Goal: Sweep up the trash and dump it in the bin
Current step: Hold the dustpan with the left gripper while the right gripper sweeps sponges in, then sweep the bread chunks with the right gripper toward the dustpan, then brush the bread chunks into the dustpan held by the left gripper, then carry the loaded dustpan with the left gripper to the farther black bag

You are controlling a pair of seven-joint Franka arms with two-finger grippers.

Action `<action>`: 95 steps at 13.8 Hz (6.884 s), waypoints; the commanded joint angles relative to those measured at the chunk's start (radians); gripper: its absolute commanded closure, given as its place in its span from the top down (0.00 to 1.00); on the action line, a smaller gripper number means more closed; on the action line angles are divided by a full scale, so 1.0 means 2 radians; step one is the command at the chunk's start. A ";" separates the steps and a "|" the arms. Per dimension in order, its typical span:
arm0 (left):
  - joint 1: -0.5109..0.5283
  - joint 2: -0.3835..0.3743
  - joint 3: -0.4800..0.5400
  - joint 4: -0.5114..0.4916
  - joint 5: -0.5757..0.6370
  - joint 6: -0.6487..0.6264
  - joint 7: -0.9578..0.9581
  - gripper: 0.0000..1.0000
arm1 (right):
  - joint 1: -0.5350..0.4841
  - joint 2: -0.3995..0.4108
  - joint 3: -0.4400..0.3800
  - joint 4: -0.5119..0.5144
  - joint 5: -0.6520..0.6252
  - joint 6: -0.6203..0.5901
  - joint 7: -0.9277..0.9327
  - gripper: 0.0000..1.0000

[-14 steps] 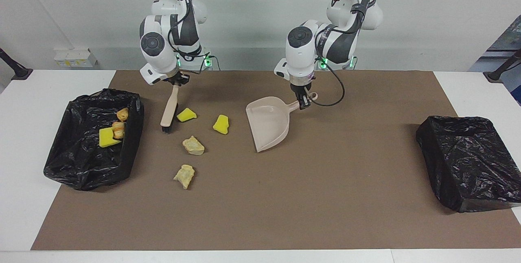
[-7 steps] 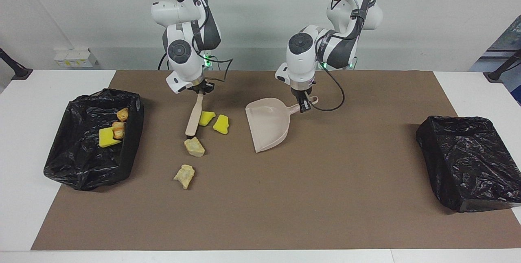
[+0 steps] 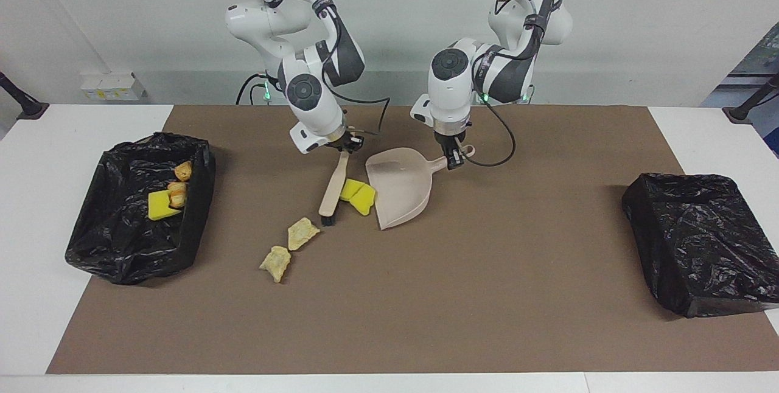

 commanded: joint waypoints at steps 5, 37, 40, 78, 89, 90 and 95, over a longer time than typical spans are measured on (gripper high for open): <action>0.030 0.000 0.000 -0.013 0.009 0.028 0.036 0.00 | 0.024 -0.005 -0.005 0.046 0.031 -0.043 -0.089 0.00; 0.025 0.036 0.001 0.030 -0.025 -0.021 -0.119 0.00 | -0.041 0.126 0.000 0.131 -0.202 -0.055 -0.100 0.00; 0.025 0.036 0.001 0.031 -0.023 -0.021 -0.116 0.00 | 0.002 0.118 0.004 0.131 -0.193 -0.058 -0.167 0.00; 0.089 0.063 0.002 0.066 -0.017 0.024 0.163 0.00 | -0.043 0.152 0.044 0.266 -0.173 -0.222 -0.229 0.00; 0.294 -0.009 0.002 0.078 -0.026 0.002 0.409 0.00 | -0.070 0.090 0.049 0.177 -0.151 -0.222 -0.124 0.00; 0.320 -0.007 0.002 0.097 -0.030 -0.019 0.413 0.00 | -0.050 0.081 0.049 0.168 -0.138 -0.222 -0.099 0.00; 0.433 0.019 0.007 0.182 -0.033 -0.028 0.512 0.00 | 0.036 0.028 0.049 0.100 -0.052 -0.177 0.002 0.00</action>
